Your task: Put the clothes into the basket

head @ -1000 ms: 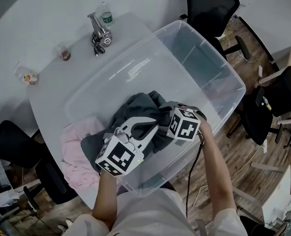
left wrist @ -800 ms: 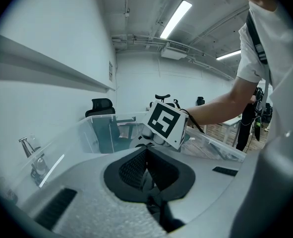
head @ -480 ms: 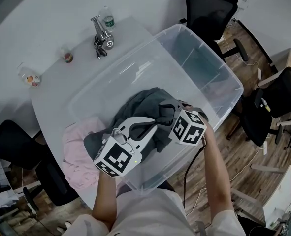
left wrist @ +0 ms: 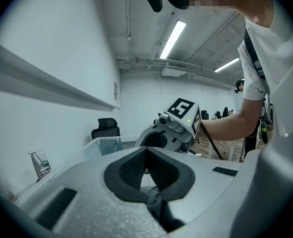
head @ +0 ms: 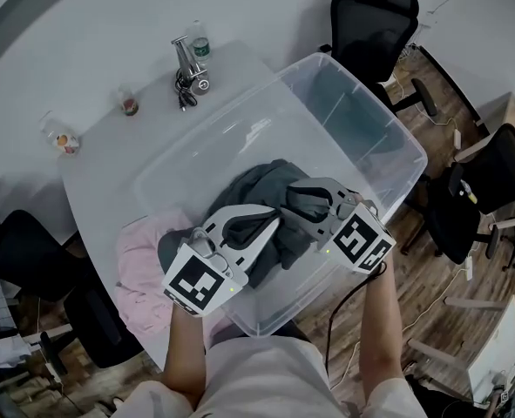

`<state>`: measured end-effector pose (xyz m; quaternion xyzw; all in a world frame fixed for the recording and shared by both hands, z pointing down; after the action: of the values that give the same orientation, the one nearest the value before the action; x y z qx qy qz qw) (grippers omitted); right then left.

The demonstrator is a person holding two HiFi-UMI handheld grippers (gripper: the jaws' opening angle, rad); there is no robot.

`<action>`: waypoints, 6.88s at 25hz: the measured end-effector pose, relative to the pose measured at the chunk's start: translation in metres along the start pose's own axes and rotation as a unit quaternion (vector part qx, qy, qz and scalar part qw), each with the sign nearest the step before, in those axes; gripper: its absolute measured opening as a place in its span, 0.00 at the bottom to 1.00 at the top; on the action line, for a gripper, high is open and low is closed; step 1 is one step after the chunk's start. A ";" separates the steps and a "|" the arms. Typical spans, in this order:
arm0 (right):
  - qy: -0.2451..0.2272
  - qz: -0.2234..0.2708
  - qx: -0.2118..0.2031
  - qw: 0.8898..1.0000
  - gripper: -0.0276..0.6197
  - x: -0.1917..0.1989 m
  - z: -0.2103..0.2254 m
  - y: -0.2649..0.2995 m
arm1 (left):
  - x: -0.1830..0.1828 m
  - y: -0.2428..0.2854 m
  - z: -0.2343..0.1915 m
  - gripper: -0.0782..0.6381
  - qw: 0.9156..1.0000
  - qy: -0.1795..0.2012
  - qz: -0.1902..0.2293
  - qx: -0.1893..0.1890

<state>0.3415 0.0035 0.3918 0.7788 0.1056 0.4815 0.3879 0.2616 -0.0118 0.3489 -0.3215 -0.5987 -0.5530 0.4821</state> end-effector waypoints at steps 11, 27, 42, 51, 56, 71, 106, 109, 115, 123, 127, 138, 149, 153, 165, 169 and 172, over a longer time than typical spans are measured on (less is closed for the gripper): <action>0.060 0.154 0.041 0.985 0.10 -0.039 -0.018 -0.068 | -0.019 -0.032 0.009 0.11 0.998 -0.023 0.059 0.003; 0.129 0.283 0.049 0.949 0.05 -0.054 -0.083 -0.109 | -0.011 -0.079 0.039 0.11 0.996 -0.029 0.082 0.026; 0.110 0.302 0.000 0.947 0.05 -0.107 -0.131 -0.082 | 0.017 -0.156 0.049 0.11 0.996 -0.026 0.086 -0.014; 0.059 0.278 -0.057 0.957 0.05 -0.155 -0.173 -0.041 | 0.052 -0.231 0.045 0.11 0.993 -0.044 0.080 -0.080; 0.038 0.274 -0.083 0.957 0.05 -0.179 -0.192 -0.025 | 0.070 -0.268 0.048 0.11 0.990 -0.046 0.081 -0.110; -0.045 0.190 -0.134 0.972 0.06 -0.221 -0.245 0.039 | 0.113 -0.336 0.045 0.11 0.979 -0.067 0.056 -0.185; -0.169 -0.125 -0.204 0.956 0.93 -0.146 -0.332 0.274 | 0.256 -0.340 0.031 0.11 0.972 -0.124 -0.024 -0.198; -0.168 -0.142 -0.199 0.955 0.93 -0.129 -0.334 0.296 | 0.267 -0.333 0.030 0.11 0.973 -0.125 -0.029 -0.191; -0.164 -0.164 -0.199 0.952 0.93 -0.106 -0.332 0.327 | 0.294 -0.325 0.032 0.11 0.969 -0.158 -0.059 -0.181; -0.163 -0.194 -0.211 0.944 0.93 -0.080 -0.336 0.365 | 0.298 -0.324 0.025 0.11 0.970 -0.156 -0.050 -0.181; -0.163 -0.207 -0.221 0.939 0.93 -0.070 -0.340 0.376 | 0.302 -0.324 0.024 0.11 0.969 -0.161 -0.054 -0.182; -0.152 -0.210 -0.229 0.938 0.91 -0.063 -0.347 0.386 | 0.311 -0.323 0.024 0.11 0.966 -0.175 -0.055 -0.182; -0.078 -0.210 -0.211 0.952 0.28 -0.077 -0.339 0.374 | 0.308 -0.326 0.027 0.11 0.965 -0.176 -0.052 -0.188; -0.040 -0.192 -0.220 0.955 0.21 -0.084 -0.334 0.367 | 0.303 -0.330 0.029 0.11 0.965 -0.171 -0.053 -0.193; 0.042 -0.058 -0.232 0.970 0.20 -0.147 -0.324 0.287 | 0.269 -0.348 0.035 0.11 0.964 -0.141 -0.052 -0.218; 0.040 -0.008 -0.225 0.973 0.20 -0.175 -0.320 0.254 | 0.247 -0.356 0.035 0.11 0.966 -0.110 -0.052 -0.228; 0.032 0.021 -0.217 0.975 0.20 -0.195 -0.315 0.233 | 0.226 -0.363 0.034 0.11 0.966 -0.090 -0.048 -0.237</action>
<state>-0.0697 -0.1008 0.4997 0.6620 -0.0052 0.5259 0.5340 -0.1536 -0.0778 0.4347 -0.4457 -0.5065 -0.6704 0.3087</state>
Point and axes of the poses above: the fingertips, and each gripper's own axes: y forward along the fingers, z to its right, x out of its underside, the point moved 4 cm from there along -y, backward along the fingers, and after that the axes turned 12 degrees about -z, right-handed, at the moved point
